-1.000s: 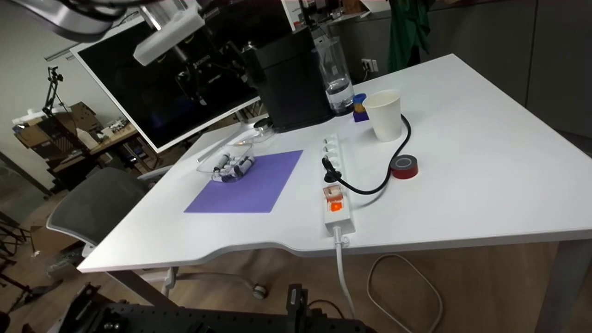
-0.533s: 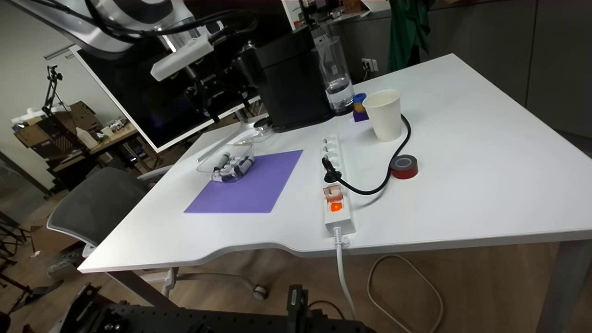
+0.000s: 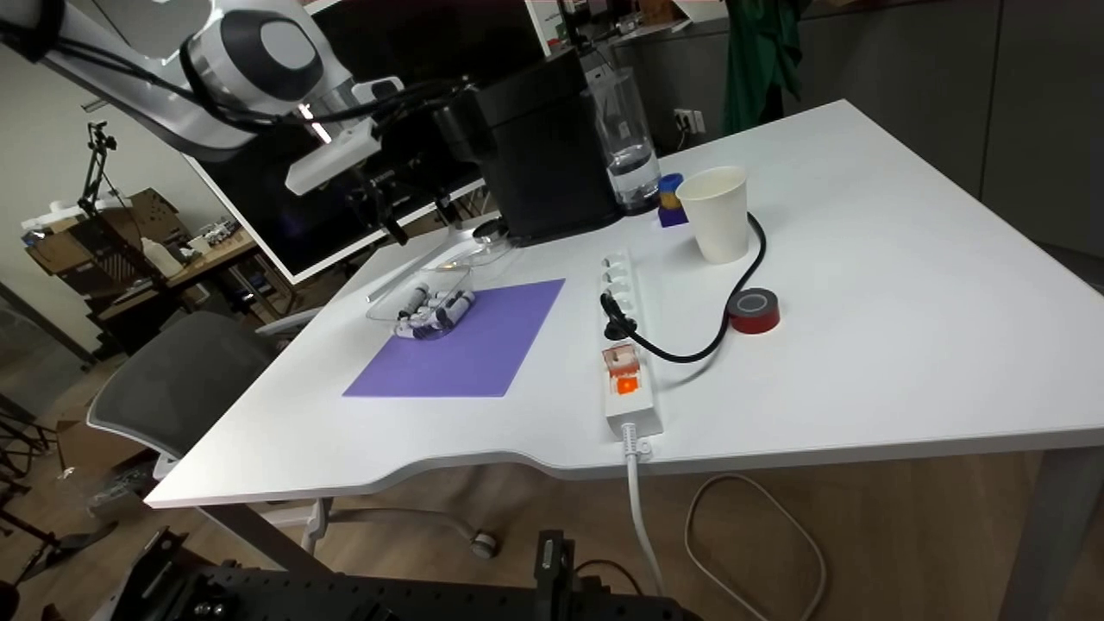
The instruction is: Pick a bottle from the container and put it on the table
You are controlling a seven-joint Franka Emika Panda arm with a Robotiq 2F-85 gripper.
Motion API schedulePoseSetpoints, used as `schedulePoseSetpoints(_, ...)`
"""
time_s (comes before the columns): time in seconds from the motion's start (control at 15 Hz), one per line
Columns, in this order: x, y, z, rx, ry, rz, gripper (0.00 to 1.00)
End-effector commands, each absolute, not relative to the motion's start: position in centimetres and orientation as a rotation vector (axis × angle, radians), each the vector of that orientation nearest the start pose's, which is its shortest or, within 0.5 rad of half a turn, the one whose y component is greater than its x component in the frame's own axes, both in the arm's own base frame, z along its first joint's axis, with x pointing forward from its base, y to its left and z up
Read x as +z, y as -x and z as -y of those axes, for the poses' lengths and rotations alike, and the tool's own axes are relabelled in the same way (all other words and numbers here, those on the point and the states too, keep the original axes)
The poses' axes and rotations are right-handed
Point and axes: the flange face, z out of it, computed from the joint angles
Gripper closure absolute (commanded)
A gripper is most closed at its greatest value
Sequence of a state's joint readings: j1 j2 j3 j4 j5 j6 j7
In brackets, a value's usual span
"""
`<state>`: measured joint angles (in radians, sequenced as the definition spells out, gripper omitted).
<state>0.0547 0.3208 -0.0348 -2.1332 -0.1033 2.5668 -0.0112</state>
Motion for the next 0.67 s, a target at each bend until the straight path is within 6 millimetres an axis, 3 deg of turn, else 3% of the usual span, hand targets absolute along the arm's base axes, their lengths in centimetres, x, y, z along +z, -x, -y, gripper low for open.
schedulePoseSetpoints(0.0, 24.5, -61.5, -5.0, -0.210, 3.221, -0.022, 0.00)
schedulePoseSetpoints(0.27, 22.2, -63.2, -8.3, -0.158, 3.204, -0.170, 0.00)
schedulePoseSetpoints(0.33, 22.5, -61.7, -7.7, -0.175, 3.199, -0.071, 0.00)
schedulePoseSetpoints(0.6, 21.6, -62.6, -8.5, -0.163, 3.202, -0.104, 0.00)
